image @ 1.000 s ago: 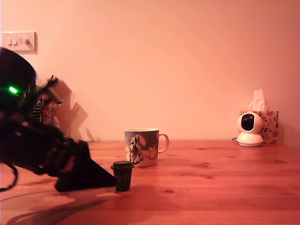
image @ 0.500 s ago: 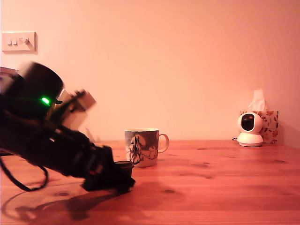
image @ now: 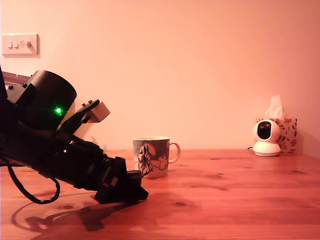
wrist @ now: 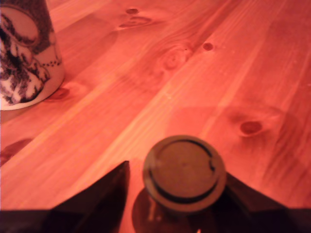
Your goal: Pick up the coffee capsules on the table and drop them inside the coffee cup
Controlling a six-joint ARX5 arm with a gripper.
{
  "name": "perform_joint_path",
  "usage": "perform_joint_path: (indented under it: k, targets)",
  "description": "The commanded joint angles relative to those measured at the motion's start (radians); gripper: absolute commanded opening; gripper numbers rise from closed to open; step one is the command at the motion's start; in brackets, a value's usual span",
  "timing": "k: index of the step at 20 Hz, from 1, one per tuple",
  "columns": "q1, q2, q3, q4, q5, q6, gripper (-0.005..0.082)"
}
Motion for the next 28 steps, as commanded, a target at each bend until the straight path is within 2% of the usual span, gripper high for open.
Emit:
perform_joint_path:
  k: [1, 5, 12, 14, 16, 18, 19, 24, 28]
  targets:
    - [-0.006, 0.02, -0.003, -0.011, 0.002, 0.0, 0.0365]
    - [-0.006, 0.018, -0.003, -0.011, 0.005, 0.0, 0.0166]
    - [-0.006, -0.011, -0.003, -0.012, 0.015, -0.012, 0.016]
    - [-0.006, -0.043, -0.003, -0.019, 0.015, -0.055, 0.016]
    - [-0.006, -0.085, -0.003, -0.035, 0.015, -0.083, 0.016]
    - [-0.006, -0.13, -0.003, -0.065, 0.015, -0.086, 0.016]
    - [-0.006, -0.153, -0.003, -0.079, 0.014, -0.111, 0.016]
    - [-0.004, -0.231, 0.067, -0.261, 0.011, -0.211, 0.016]
    - [-0.004, -0.245, 0.183, -0.452, 0.009, -0.213, 0.0161]
